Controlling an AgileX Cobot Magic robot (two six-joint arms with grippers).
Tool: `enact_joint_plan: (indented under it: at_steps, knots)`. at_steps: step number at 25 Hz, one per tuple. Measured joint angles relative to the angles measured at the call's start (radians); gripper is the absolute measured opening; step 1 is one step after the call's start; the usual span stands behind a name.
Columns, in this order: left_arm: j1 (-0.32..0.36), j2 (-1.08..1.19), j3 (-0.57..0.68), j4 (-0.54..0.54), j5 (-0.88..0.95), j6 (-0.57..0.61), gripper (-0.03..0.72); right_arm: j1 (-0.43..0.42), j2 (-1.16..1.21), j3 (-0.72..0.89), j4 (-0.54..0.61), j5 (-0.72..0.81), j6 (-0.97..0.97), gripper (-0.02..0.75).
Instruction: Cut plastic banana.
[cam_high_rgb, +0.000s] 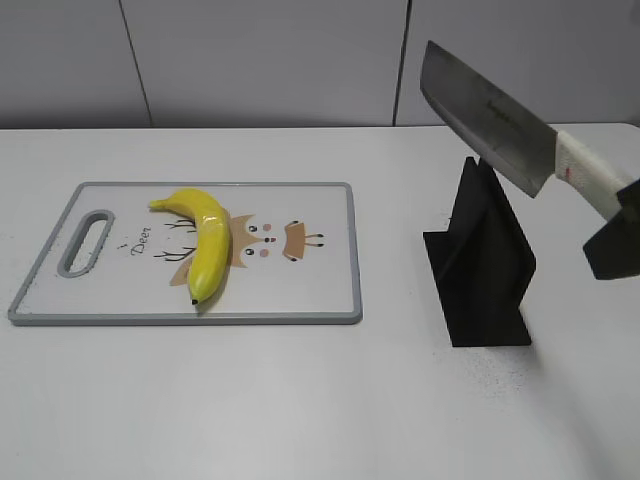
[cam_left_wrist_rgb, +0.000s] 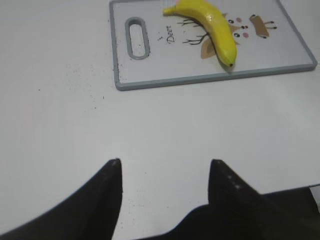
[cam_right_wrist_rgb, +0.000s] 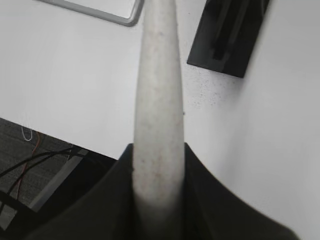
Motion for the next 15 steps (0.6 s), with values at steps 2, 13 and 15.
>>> enact_joint_plan:
  at_steps: [2,13,15]
  knots:
    - [0.000,-0.046,0.010,0.004,0.000,0.000,0.539,0.000,-0.014,0.019,-0.033,-0.002,0.039,0.162]
    - [0.000,-0.100,0.092,0.034,-0.124,-0.020,0.539,0.000,-0.008,0.049,-0.124,-0.061,0.201,0.162]
    - [0.000,-0.100,0.093,0.036,-0.132,-0.026,0.539,0.000,0.009,0.049,-0.129,-0.076,0.212,0.162]
